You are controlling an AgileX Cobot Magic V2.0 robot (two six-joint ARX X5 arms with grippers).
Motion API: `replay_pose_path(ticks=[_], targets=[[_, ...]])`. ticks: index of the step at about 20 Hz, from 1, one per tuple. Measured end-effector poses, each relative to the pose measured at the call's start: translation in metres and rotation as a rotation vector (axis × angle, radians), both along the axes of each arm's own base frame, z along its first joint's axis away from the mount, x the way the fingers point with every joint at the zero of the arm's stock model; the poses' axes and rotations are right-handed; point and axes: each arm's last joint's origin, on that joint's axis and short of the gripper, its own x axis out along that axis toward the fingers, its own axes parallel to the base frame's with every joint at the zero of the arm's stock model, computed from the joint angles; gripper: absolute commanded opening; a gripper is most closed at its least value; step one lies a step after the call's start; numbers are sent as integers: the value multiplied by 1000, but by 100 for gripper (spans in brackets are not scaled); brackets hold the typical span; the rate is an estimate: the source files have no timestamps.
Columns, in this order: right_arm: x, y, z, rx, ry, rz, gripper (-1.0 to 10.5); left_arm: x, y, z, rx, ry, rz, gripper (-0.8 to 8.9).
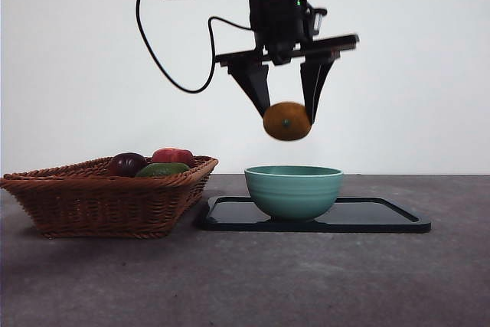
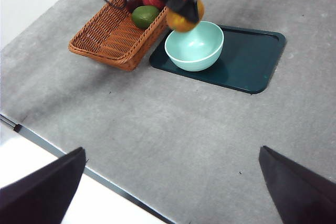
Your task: Pick up the wifruite, put it on the bowl, pick up the plate, put it on desk
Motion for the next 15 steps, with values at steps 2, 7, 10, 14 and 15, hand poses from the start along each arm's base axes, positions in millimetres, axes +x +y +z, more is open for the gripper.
replay_pose_path(ticks=[2, 7, 10, 14, 15], targets=[[0, 0, 0, -1, 1, 0, 606, -1, 1, 3, -7, -2, -1, 240], [-1, -1, -2, -17, 23, 0, 606, -15, 14, 38, -52, -41, -10, 240], [-2, -1, -4, -28, 40, 0, 606, -37, 35, 71, -74, -69, -20, 240], [-2, -2, -5, -31, 44, -1, 606, -57, 62, 74, -22, -20, -15, 240], [-2, -2, -5, -31, 44, 0, 606, -60, 71, 71, -2, 2, -1, 240]])
